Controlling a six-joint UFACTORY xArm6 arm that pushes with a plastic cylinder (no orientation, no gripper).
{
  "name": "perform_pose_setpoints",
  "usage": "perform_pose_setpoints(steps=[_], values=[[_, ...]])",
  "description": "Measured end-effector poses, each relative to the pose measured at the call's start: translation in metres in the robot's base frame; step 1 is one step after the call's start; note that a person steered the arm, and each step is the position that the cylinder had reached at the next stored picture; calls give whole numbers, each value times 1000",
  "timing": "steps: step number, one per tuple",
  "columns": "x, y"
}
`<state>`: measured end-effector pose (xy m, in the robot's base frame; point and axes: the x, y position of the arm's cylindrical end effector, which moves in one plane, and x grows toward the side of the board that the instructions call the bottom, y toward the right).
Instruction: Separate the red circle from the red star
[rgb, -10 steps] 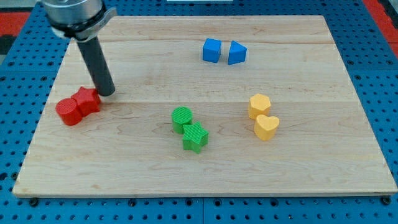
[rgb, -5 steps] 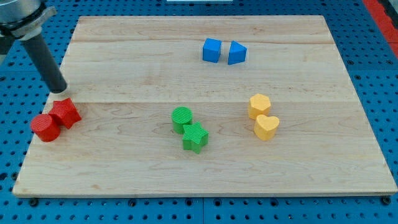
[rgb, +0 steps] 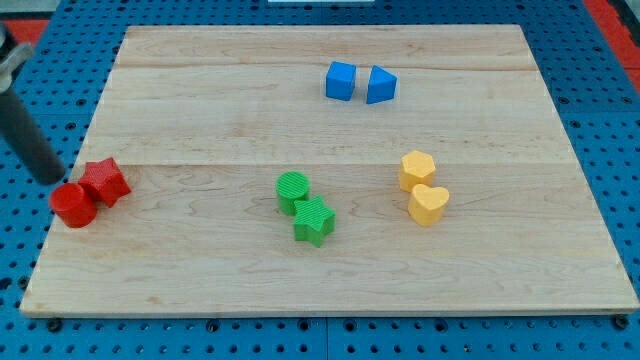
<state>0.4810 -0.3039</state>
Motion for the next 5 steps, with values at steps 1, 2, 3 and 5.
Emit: perform_pose_setpoints(steps=[1,2,3,5], values=[[35,3],[15,20],[-4,54],[-21,66]])
